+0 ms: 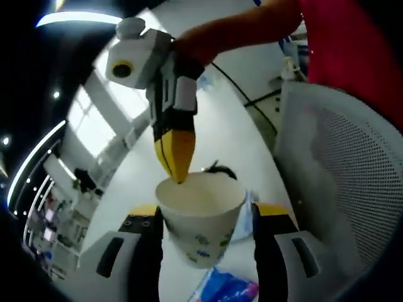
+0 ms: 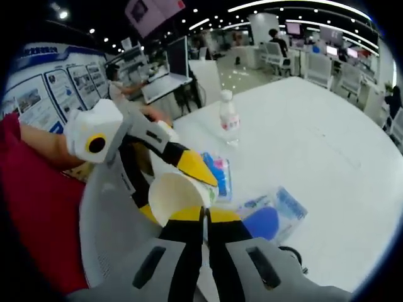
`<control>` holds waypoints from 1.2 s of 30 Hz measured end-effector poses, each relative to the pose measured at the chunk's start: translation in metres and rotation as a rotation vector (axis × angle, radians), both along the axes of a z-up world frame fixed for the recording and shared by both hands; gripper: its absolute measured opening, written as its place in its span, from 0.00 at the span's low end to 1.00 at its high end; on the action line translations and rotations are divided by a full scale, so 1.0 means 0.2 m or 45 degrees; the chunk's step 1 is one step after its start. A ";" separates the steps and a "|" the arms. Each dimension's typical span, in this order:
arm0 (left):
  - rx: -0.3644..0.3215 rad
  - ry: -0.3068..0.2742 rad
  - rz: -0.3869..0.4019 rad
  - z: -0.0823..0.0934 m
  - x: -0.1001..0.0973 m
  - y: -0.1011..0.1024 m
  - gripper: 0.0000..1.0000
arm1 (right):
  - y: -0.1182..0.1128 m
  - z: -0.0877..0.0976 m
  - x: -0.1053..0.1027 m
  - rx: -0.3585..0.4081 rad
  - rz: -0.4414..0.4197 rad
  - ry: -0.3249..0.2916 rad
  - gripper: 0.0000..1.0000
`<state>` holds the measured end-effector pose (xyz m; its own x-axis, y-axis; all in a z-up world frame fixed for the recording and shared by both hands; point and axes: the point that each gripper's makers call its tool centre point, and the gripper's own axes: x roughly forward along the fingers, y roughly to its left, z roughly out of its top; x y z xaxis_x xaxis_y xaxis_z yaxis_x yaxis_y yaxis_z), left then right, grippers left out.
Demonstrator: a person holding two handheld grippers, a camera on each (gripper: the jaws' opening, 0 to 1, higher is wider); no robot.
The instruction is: Arrange the tabletop items into an orderly group along one side of the table until the central work area is clear of visible clutter.
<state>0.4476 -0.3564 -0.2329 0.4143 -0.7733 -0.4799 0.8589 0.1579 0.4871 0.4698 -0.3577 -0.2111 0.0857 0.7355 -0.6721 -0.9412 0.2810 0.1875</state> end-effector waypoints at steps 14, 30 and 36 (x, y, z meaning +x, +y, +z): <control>-0.070 0.058 0.015 0.01 0.00 0.00 0.43 | 0.00 0.00 -0.01 -0.013 0.010 -0.009 0.02; -0.259 0.161 0.067 0.03 0.01 0.01 0.41 | 0.03 0.09 0.03 0.114 0.017 -0.118 0.14; -0.311 0.197 0.094 0.04 0.02 0.04 0.41 | 0.03 0.11 0.00 0.185 0.052 -0.125 0.38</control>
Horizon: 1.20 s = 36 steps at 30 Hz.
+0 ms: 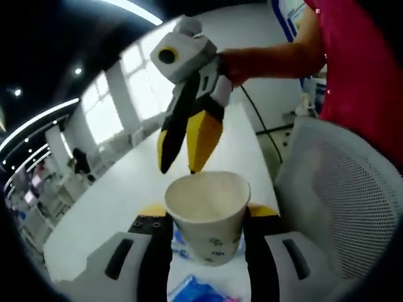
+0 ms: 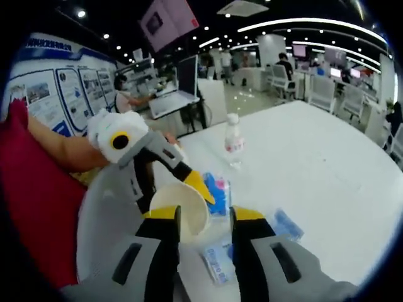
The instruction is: Arrange the tabletop items into an orderly group along one side of the table until the central work area is clear of visible clutter.
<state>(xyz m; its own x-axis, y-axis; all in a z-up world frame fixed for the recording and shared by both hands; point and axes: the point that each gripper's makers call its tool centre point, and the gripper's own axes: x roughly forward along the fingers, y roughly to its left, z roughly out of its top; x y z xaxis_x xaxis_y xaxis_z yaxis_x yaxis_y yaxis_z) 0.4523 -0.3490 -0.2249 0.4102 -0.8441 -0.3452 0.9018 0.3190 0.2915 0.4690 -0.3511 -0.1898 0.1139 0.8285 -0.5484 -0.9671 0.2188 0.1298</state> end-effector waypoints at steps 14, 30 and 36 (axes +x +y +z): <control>-0.201 0.130 0.109 0.04 0.07 0.05 0.41 | -0.02 -0.06 -0.08 0.077 0.067 -0.128 0.99; -0.338 0.162 0.522 0.04 0.30 0.25 0.40 | -0.06 -0.14 -0.03 0.157 0.004 -0.138 0.99; -0.441 0.172 0.743 0.01 0.45 0.41 0.40 | -0.08 -0.18 -0.01 0.174 -0.009 -0.110 0.99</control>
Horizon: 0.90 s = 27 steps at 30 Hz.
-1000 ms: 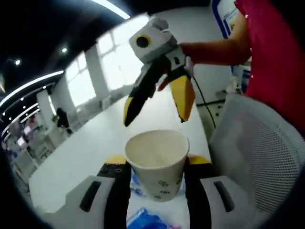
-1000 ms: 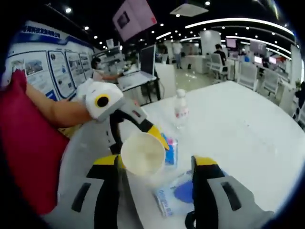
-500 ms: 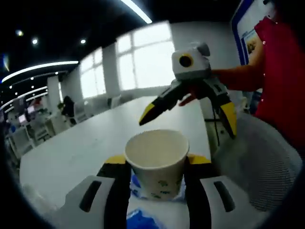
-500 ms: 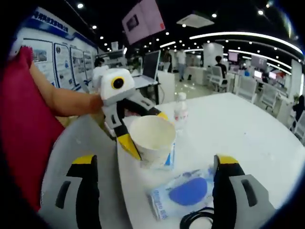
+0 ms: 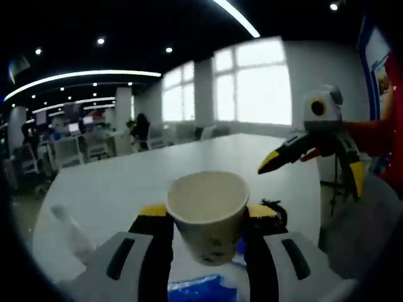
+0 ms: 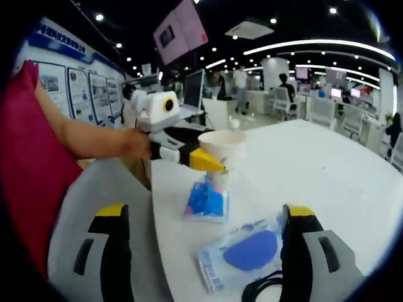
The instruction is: Arrange the tabletop items into an orderly group along one side of the table until the central work area is clear of visible clutter.
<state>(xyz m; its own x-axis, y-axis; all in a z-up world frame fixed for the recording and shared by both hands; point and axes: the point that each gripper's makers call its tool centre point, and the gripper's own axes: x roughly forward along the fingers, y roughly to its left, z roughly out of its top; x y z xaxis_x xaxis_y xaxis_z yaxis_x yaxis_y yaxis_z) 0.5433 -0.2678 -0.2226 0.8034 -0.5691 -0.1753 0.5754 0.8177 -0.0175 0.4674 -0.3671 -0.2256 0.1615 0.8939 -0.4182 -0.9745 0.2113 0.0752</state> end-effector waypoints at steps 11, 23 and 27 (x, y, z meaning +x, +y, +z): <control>0.020 -0.033 0.227 -0.12 0.20 0.11 0.40 | -0.02 -0.08 0.06 0.010 0.007 0.058 0.99; 0.021 0.016 0.427 -0.31 0.36 0.23 0.39 | 0.01 -0.16 0.13 0.021 0.030 0.119 0.97; -0.012 0.054 0.508 -0.40 0.39 0.27 0.39 | 0.01 -0.19 0.15 0.021 0.033 0.138 0.97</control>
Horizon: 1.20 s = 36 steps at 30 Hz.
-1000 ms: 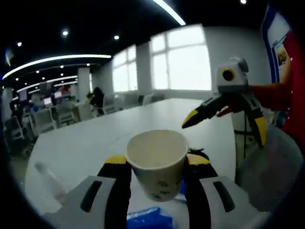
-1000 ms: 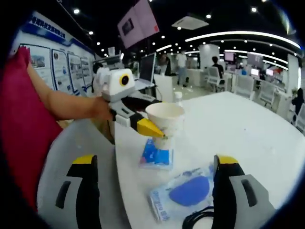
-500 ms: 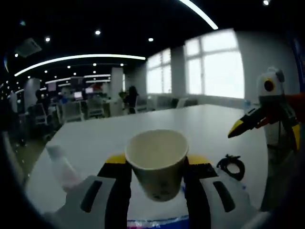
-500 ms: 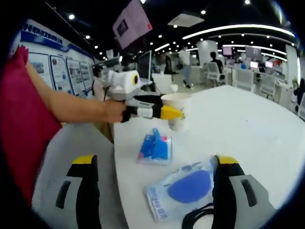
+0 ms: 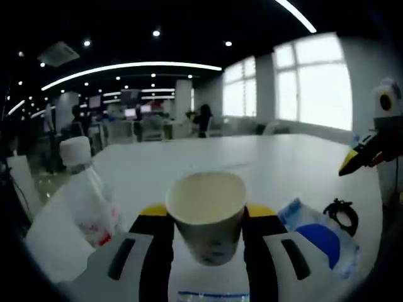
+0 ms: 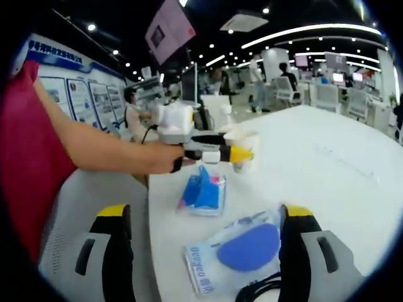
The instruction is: Arrange the tabletop items into an orderly group along one side of the table until the central work area is clear of visible clutter.
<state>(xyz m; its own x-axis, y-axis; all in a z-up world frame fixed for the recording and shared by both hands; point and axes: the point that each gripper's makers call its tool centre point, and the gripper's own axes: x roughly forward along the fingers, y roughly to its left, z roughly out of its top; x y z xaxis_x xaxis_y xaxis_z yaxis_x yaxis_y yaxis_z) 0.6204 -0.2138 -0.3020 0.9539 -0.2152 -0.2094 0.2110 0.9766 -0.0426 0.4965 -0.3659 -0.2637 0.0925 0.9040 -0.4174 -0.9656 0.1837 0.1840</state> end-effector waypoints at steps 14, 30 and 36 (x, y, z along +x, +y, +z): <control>0.122 0.050 0.125 -0.15 0.05 0.10 0.39 | 0.01 -0.08 0.02 -0.002 -0.002 0.065 0.94; 0.150 0.080 0.178 -0.22 0.08 0.15 0.39 | 0.01 -0.09 0.00 -0.003 -0.013 0.089 0.92; 0.155 0.094 0.179 -0.23 0.08 0.15 0.41 | 0.01 -0.10 0.00 0.000 -0.019 0.095 0.92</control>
<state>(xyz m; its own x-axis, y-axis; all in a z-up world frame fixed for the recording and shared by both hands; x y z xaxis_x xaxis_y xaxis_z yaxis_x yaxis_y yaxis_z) 0.6368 -0.1844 -0.3485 0.9538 -0.0495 -0.2963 0.0724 0.9951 0.0670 0.4967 -0.3635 -0.2830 0.0746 0.9026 -0.4239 -0.9463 0.1982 0.2555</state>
